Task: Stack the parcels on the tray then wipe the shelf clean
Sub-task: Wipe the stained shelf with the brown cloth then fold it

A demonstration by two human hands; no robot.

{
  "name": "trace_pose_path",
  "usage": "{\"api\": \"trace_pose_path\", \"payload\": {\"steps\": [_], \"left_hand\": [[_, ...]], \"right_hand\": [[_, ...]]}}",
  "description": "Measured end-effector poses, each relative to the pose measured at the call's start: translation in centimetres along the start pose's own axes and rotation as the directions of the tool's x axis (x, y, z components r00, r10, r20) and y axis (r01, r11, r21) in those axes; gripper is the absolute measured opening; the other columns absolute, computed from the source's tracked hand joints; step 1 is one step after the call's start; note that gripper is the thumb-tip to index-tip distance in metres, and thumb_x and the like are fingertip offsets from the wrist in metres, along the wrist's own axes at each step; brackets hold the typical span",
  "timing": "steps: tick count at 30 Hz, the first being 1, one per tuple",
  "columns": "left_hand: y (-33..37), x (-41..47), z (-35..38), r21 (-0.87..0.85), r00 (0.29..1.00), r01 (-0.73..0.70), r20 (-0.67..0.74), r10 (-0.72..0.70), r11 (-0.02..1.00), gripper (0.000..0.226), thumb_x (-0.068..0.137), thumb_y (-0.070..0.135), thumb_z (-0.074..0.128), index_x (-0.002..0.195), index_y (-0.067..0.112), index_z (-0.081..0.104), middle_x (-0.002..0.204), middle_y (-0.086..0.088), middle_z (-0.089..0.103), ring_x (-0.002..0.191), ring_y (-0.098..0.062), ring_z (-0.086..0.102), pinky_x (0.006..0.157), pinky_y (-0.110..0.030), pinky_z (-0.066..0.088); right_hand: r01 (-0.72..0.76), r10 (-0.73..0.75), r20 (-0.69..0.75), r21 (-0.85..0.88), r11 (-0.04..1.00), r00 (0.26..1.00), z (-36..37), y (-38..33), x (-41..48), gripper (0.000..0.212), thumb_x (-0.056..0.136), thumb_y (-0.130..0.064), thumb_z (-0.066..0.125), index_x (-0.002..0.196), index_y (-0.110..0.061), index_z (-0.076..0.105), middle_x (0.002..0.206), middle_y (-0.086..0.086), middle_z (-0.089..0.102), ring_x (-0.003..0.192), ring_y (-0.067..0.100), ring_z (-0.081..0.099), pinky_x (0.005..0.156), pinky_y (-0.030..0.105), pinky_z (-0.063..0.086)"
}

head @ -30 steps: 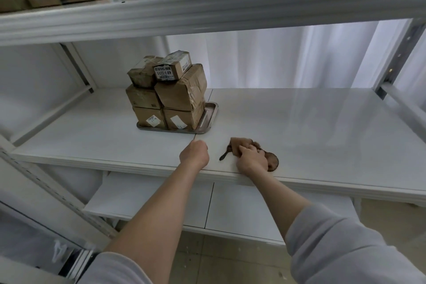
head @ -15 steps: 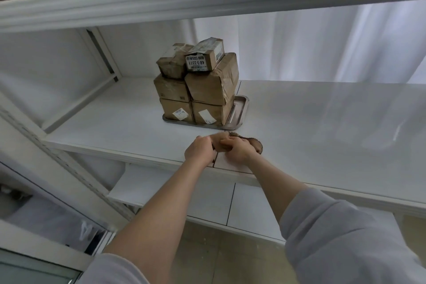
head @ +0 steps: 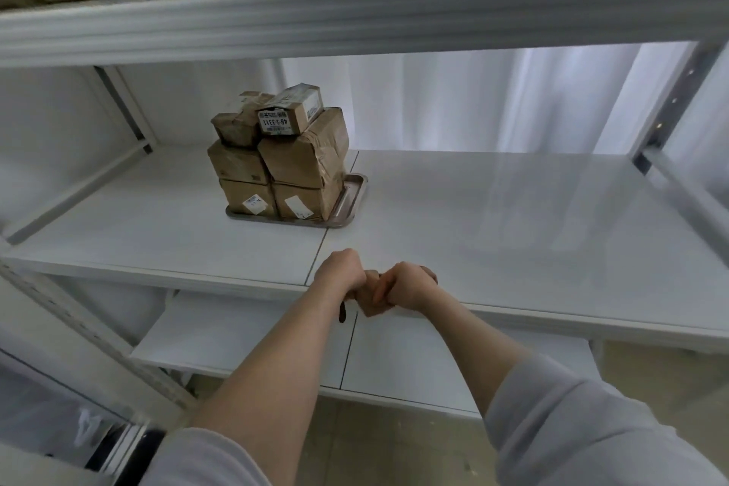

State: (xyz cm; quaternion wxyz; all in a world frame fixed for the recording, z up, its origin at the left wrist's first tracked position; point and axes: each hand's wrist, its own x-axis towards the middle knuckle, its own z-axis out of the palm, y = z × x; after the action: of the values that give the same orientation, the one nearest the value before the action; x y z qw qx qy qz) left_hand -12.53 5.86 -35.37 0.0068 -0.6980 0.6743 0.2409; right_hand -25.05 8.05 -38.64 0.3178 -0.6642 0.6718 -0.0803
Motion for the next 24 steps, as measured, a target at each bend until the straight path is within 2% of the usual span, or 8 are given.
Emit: {"api": "trace_pose_path", "payload": {"steps": [3, 6, 9, 12, 15, 17, 20, 24], "left_hand": [[3.4, -1.1, 1.8, -0.016, 0.996, -0.053, 0.065, 0.054, 0.998, 0.022, 0.086, 0.01, 0.046, 0.093, 0.003, 0.065, 0.09, -0.016, 0.07, 0.08, -0.03, 0.071, 0.078, -0.041, 0.06], [6.7, -2.2, 3.5, -0.008, 0.989, -0.098, 0.115, 0.098, 0.995, 0.024, 0.084, 0.011, 0.045, 0.094, 0.004, 0.065, 0.088, -0.014, 0.071, 0.08, -0.028, 0.072, 0.079, -0.041, 0.06], [9.6, -3.3, 5.1, -0.01, 0.98, -0.142, 0.142, 0.142, 0.99, 0.025, 0.083, 0.012, 0.045, 0.096, 0.006, 0.066, 0.093, -0.013, 0.072, 0.085, -0.027, 0.071, 0.082, -0.04, 0.059], [13.0, -5.1, 6.4, -0.042, 0.958, -0.207, 0.192, 0.212, 0.977, 0.027, 0.087, 0.01, 0.044, 0.102, 0.006, 0.067, 0.097, -0.013, 0.073, 0.087, -0.026, 0.072, 0.08, -0.035, 0.058], [16.0, -6.7, 7.6, -0.062, 0.919, -0.286, 0.265, 0.292, 0.956, 0.033, 0.088, 0.002, 0.042, 0.111, 0.01, 0.065, 0.104, -0.015, 0.072, 0.083, -0.022, 0.069, 0.065, -0.027, 0.054], [17.8, -7.4, 8.2, -0.06, 0.911, -0.338, 0.228, 0.342, 0.939, 0.039, 0.086, 0.0, 0.043, 0.116, 0.015, 0.062, 0.107, -0.013, 0.07, 0.088, -0.024, 0.069, 0.07, -0.031, 0.057], [20.0, -8.4, 8.8, -0.003, 0.898, -0.42, 0.145, 0.416, 0.907, 0.038, 0.087, 0.004, 0.045, 0.119, 0.01, 0.062, 0.113, -0.015, 0.067, 0.097, -0.029, 0.068, 0.084, -0.037, 0.057], [22.3, -9.3, 9.7, 0.087, 0.859, -0.494, 0.205, 0.469, 0.865, 0.042, 0.083, 0.019, 0.048, 0.123, 0.014, 0.062, 0.128, -0.011, 0.061, 0.112, -0.028, 0.059, 0.094, -0.033, 0.048]], "right_hand": [[-0.071, 0.071, -0.047, -0.005, 0.997, 0.996, -1.7, 3.6, -2.2, 0.032, 0.085, -0.009, 0.054, 0.078, -0.031, 0.076, 0.084, -0.011, 0.066, 0.081, 0.01, 0.057, 0.063, 0.016, 0.039], [-0.15, 0.149, -0.082, -0.005, 0.989, 0.985, -3.3, 6.8, -4.4, 0.037, 0.084, -0.009, 0.053, 0.059, -0.032, 0.068, 0.088, -0.008, 0.069, 0.085, 0.014, 0.061, 0.074, 0.023, 0.048], [-0.218, 0.216, -0.134, 0.003, 0.976, 0.967, -4.6, 9.7, -6.5, 0.035, 0.08, -0.011, 0.054, 0.055, -0.032, 0.067, 0.095, -0.008, 0.071, 0.089, 0.017, 0.065, 0.083, 0.03, 0.055], [-0.31, 0.312, -0.219, 0.042, 0.95, 0.925, -5.6, 12.9, -8.8, 0.028, 0.076, -0.012, 0.054, 0.068, -0.03, 0.073, 0.099, -0.007, 0.07, 0.086, 0.019, 0.065, 0.082, 0.032, 0.057], [-0.407, 0.422, -0.293, 0.113, 0.906, 0.858, -6.9, 15.8, -11.1, 0.028, 0.078, -0.013, 0.053, 0.089, -0.026, 0.075, 0.102, -0.001, 0.069, 0.088, 0.023, 0.063, 0.082, 0.032, 0.055], [-0.415, 0.437, -0.346, 0.14, 0.899, 0.83, -7.7, 17.2, -11.8, 0.026, 0.084, -0.016, 0.053, 0.097, -0.026, 0.072, 0.107, 0.003, 0.066, 0.095, 0.026, 0.062, 0.082, 0.033, 0.053], [-0.333, 0.331, -0.374, 0.06, 0.941, 0.867, -8.2, 17.6, -12.0, 0.034, 0.09, -0.02, 0.05, 0.121, -0.03, 0.058, 0.121, 0.006, 0.055, 0.111, 0.03, 0.057, 0.088, 0.037, 0.047], [-0.336, 0.349, -0.313, 0.096, 0.937, 0.883, -8.0, 19.3, -12.5, 0.037, 0.094, -0.029, 0.045, 0.127, -0.043, 0.054, 0.125, 0.006, 0.051, 0.113, 0.031, 0.056, 0.089, 0.036, 0.044]]}}
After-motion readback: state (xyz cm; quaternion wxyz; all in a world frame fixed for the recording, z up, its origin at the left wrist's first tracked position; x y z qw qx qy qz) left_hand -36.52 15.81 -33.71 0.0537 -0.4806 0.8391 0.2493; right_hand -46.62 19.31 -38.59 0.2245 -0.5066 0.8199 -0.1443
